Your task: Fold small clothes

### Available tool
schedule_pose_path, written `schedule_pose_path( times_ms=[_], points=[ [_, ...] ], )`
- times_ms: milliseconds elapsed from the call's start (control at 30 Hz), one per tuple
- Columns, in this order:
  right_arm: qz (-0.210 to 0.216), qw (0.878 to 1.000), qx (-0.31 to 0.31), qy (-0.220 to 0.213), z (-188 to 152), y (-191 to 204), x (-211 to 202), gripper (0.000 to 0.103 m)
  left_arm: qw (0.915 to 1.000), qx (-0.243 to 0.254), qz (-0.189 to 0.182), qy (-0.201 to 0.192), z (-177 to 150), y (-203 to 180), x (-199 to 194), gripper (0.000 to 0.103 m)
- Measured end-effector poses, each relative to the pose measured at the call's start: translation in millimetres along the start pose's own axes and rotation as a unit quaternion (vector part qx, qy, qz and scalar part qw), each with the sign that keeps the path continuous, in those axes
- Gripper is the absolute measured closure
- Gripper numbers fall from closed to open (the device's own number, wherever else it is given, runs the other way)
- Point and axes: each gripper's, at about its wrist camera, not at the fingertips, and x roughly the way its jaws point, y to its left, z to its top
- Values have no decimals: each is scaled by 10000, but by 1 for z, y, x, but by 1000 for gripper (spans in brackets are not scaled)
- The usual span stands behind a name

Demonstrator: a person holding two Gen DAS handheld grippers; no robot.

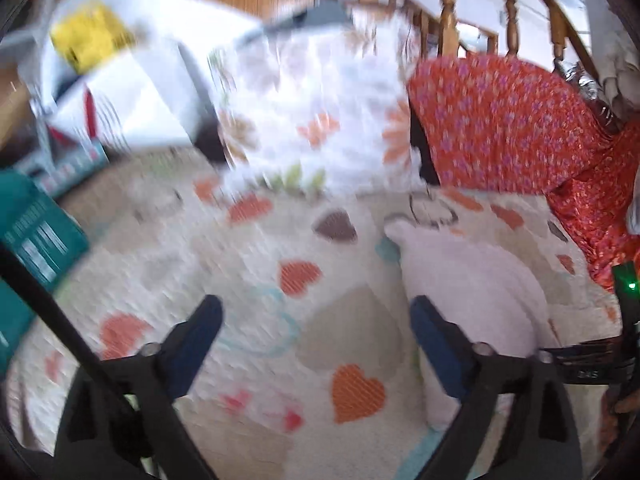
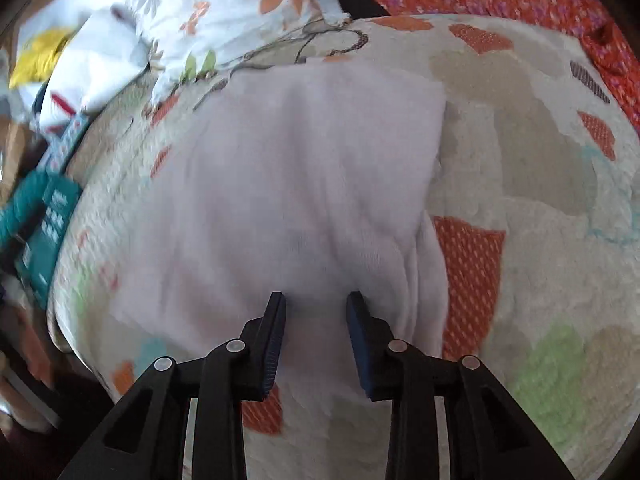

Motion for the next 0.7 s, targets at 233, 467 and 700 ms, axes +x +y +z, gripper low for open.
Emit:
schedule_pose_path(
  times_ms=[233,467,700],
  points=[
    [-560,9978,3,-342,-14,7,-41,63,9998,63,20,-191,-2,5,-29,0],
    [-311,9945,403,-919,-29,8,-74,56,9877,-961,-546,1110,-35,1,-7,0],
    [-598,9925,248,-1037,-22,19,-61,54,9877,-411,-438,1446,-53,-26,11,0]
  ],
)
